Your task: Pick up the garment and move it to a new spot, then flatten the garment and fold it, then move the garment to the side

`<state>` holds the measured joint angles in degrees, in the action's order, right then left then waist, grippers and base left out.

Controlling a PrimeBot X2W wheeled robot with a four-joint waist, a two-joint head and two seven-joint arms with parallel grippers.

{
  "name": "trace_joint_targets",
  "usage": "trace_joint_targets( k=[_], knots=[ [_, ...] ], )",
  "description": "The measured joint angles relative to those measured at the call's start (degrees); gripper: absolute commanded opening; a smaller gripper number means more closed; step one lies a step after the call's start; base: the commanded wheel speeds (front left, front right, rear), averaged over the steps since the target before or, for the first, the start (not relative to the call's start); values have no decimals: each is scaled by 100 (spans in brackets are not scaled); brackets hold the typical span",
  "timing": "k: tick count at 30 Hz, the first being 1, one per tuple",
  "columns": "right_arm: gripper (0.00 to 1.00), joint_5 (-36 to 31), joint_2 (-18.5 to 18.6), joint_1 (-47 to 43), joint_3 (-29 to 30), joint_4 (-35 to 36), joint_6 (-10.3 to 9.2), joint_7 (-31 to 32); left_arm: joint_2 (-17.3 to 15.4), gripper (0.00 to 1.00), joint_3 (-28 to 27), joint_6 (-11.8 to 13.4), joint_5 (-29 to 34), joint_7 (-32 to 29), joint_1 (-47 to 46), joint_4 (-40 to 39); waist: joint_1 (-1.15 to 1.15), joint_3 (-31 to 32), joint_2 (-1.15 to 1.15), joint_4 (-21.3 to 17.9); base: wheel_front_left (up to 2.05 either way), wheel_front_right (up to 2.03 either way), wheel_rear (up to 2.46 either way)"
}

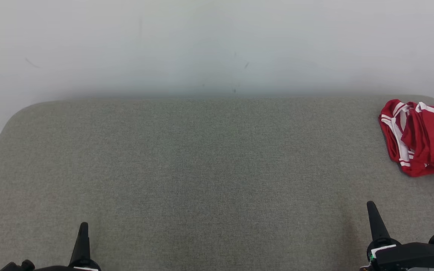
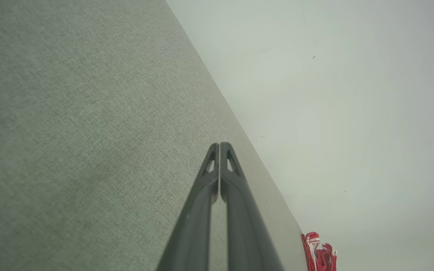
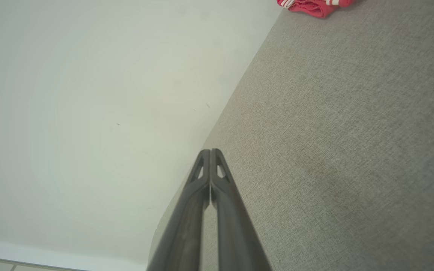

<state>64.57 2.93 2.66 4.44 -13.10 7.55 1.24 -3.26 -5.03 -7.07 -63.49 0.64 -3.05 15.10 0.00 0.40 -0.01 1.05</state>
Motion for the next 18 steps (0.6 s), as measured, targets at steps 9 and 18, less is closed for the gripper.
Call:
trace_joint_targets(
  k=[9, 18],
  knots=[
    [0, 443, 0, 53, 32, -20, 0, 86, 5, 0, -25, -1, -453, -123, -61, -18, 0, -8, 0, -14, 0, 0, 0],
    [0, 1021, 0, 125, 79, -33, 0, 190, 11, 0, -53, -4, -1061, -272, -112, -36, -1, -18, 0, -33, 0, 0, 0]
  ],
)
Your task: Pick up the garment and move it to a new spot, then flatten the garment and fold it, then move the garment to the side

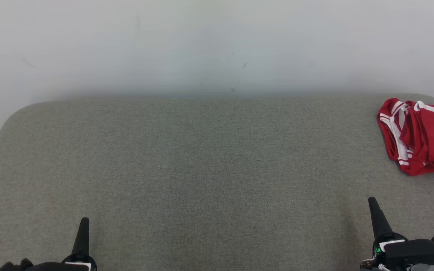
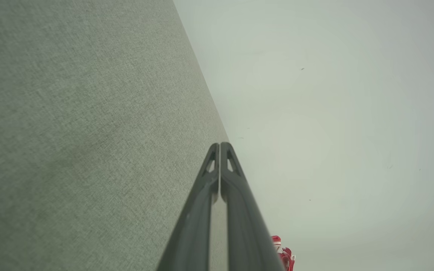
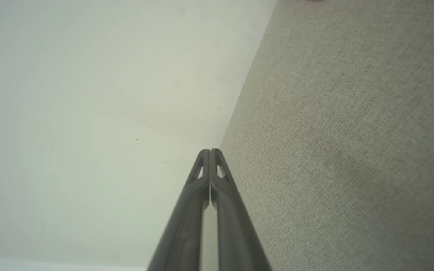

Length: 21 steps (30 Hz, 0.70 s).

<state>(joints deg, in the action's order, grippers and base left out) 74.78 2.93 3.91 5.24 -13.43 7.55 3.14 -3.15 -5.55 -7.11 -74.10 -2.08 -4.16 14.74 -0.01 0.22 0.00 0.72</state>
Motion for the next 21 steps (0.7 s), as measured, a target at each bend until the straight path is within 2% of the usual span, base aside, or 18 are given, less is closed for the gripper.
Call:
trace_joint_targets(
  k=[21],
  knots=[
    [0, 894, -1, 114, 66, -34, 0, 190, 10, 0, -48, -2, -921, -225, -91, -30, 0, -19, 0, -35, 0, 0, 0]
  ],
)
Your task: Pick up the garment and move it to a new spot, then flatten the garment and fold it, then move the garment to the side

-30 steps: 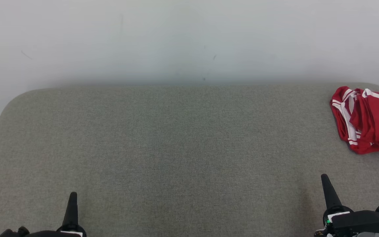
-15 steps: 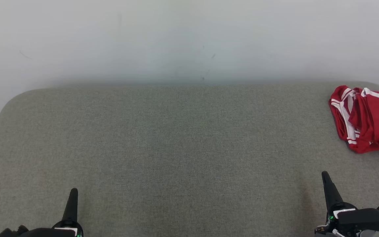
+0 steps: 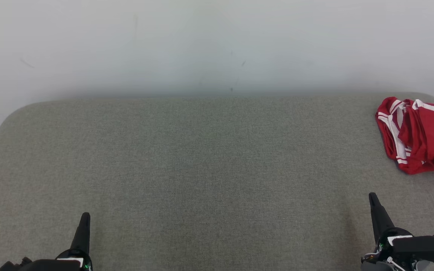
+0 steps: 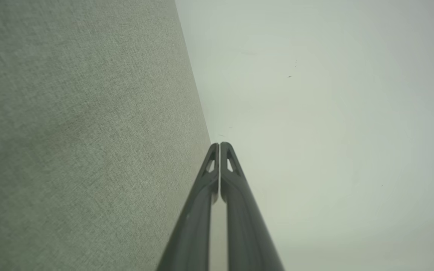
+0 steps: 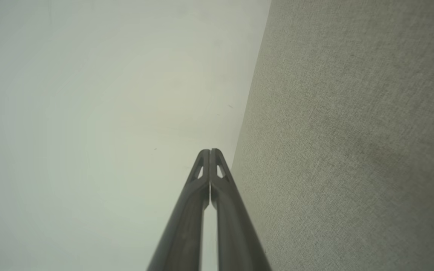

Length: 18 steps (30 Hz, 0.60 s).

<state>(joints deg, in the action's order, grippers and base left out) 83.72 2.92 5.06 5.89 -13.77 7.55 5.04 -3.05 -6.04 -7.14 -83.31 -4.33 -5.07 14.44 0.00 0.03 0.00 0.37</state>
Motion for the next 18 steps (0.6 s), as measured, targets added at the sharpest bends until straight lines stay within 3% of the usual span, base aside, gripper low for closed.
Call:
trace_joint_targets(
  k=[18],
  knots=[
    [0, 711, 0, 86, 52, -22, 0, 126, 10, 0, -36, -26, -743, -186, -83, -21, 0, -17, 0, -32, 0, 0, 0]
  ],
)
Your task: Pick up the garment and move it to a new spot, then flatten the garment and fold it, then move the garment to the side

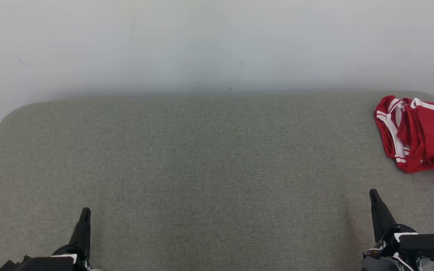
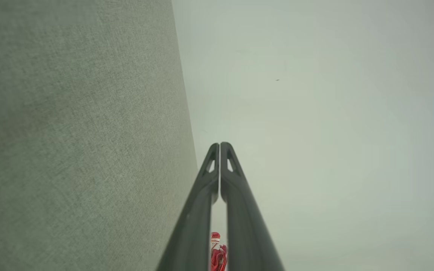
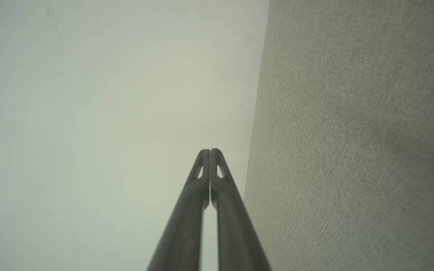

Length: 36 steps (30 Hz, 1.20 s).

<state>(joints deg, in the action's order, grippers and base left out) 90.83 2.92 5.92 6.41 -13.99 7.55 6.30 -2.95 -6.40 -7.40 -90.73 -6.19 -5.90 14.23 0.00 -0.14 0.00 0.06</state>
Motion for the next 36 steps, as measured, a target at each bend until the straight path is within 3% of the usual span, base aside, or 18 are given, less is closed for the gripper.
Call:
trace_joint_targets(
  k=[36],
  knots=[
    [0, 153, 0, 21, 12, -7, 0, 24, 2, 0, -11, -1, -152, -45, -14, -10, 0, -3, 0, -6, 0, 0, 0]
  ],
)
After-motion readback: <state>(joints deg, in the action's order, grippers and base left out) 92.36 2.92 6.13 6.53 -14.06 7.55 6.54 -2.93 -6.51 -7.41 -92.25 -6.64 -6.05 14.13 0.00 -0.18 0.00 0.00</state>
